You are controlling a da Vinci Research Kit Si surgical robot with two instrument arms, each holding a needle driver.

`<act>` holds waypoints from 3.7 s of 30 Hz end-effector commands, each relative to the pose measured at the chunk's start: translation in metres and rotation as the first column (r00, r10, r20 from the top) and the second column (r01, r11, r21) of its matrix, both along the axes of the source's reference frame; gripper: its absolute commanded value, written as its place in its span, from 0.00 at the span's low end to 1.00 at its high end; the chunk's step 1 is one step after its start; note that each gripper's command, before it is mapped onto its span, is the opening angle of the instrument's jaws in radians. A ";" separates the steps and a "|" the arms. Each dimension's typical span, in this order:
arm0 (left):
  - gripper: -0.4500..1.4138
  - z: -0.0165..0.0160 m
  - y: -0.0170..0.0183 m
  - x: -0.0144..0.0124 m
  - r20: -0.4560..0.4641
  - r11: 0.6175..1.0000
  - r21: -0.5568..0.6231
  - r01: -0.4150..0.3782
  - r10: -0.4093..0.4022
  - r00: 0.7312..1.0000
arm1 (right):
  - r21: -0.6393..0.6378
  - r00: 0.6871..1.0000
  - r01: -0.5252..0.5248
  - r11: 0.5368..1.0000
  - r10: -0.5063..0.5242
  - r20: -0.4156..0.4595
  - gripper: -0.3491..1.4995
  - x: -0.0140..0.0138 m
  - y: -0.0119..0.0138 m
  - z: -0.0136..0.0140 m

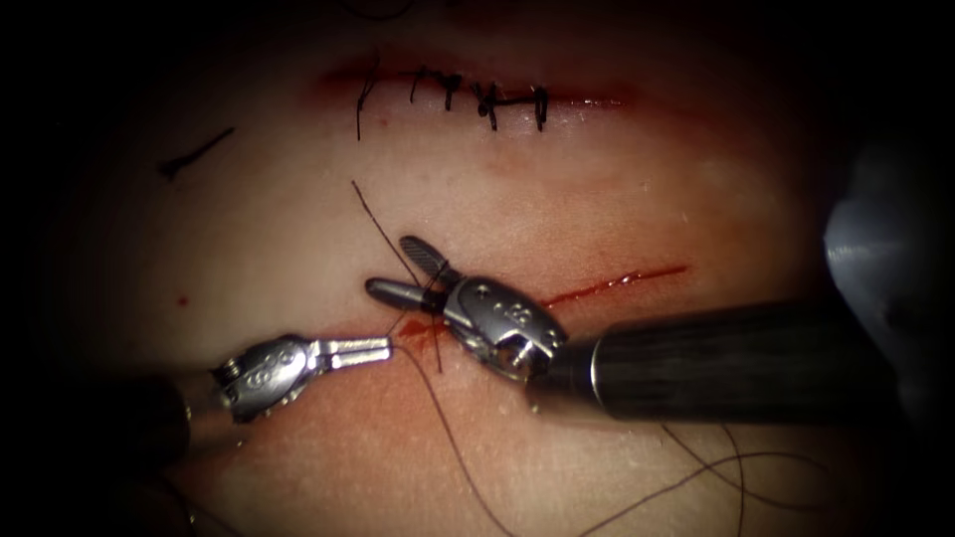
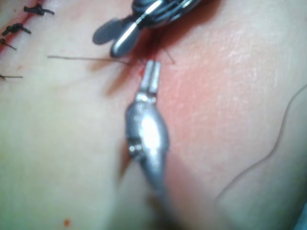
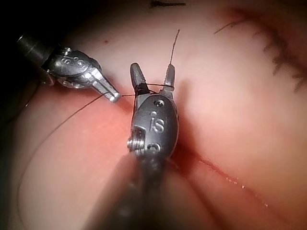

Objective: Wound Closure

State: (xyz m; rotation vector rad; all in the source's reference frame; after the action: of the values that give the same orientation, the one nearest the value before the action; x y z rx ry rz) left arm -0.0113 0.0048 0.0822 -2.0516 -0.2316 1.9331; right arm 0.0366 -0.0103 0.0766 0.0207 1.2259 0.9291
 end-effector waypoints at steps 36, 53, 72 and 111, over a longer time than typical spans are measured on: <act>0.00 -0.0001 0.0026 -0.0012 0.006 1.000 0.012 0.004 -0.004 1.000 | -0.056 0.965 -0.108 0.993 0.118 0.232 0.63 0.0046 0.0020 0.0015; 0.00 -0.0002 0.0025 -0.0014 0.010 1.000 0.011 0.000 0.000 1.000 | -0.055 0.940 -0.122 0.991 0.133 0.314 0.59 0.0054 0.0031 0.0047; 0.00 -0.0002 0.0022 -0.0010 0.012 1.000 0.010 -0.004 0.004 1.000 | -0.035 0.934 -0.112 0.993 0.117 0.337 0.00 0.0023 0.0024 0.0042; 0.00 -0.0008 0.0142 0.0009 -0.028 0.998 0.021 0.061 -0.060 0.998 | -0.095 0.951 -0.038 0.995 0.065 0.303 0.00 -0.0012 -0.0102 -0.0003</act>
State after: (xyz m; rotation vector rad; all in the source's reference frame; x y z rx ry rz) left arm -0.0099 0.0195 0.0806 -1.9919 -0.1803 1.9134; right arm 0.0350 -0.0197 0.0759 -0.2279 0.9831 0.8843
